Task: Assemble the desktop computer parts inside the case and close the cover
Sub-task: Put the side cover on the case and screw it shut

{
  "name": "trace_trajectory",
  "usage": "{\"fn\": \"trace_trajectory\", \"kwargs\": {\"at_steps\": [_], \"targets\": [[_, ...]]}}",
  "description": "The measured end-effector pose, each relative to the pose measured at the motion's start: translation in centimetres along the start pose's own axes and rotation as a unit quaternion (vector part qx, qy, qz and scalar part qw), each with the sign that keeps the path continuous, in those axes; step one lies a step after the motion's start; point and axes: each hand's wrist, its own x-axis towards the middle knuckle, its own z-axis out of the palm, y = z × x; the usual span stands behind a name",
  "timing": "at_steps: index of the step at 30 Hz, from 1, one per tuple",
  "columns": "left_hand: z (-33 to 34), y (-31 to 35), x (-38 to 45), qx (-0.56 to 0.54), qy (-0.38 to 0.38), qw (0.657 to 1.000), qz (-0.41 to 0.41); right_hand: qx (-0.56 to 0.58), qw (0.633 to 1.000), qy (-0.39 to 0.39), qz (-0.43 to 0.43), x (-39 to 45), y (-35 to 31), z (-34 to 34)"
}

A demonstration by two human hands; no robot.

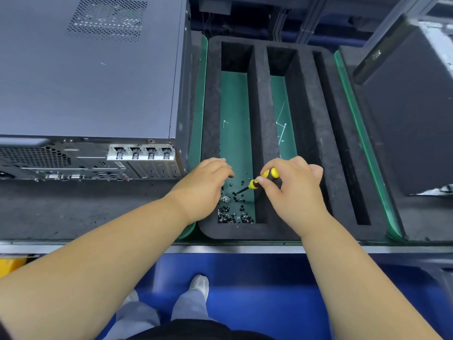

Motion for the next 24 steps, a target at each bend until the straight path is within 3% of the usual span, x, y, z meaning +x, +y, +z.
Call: {"fn": "trace_trajectory", "kwargs": {"at_steps": [13, 24], "targets": [[-0.1, 0.3, 0.1, 0.032, -0.025, 0.999, 0.008, -0.023, 0.997, -0.080, 0.004, -0.5, -0.2, 0.9], [-0.3, 0.2, 0.1, 0.018, -0.022, 1.000, 0.006, 0.023, 0.998, -0.044, 0.023, -0.5, 0.1, 0.4]]}}
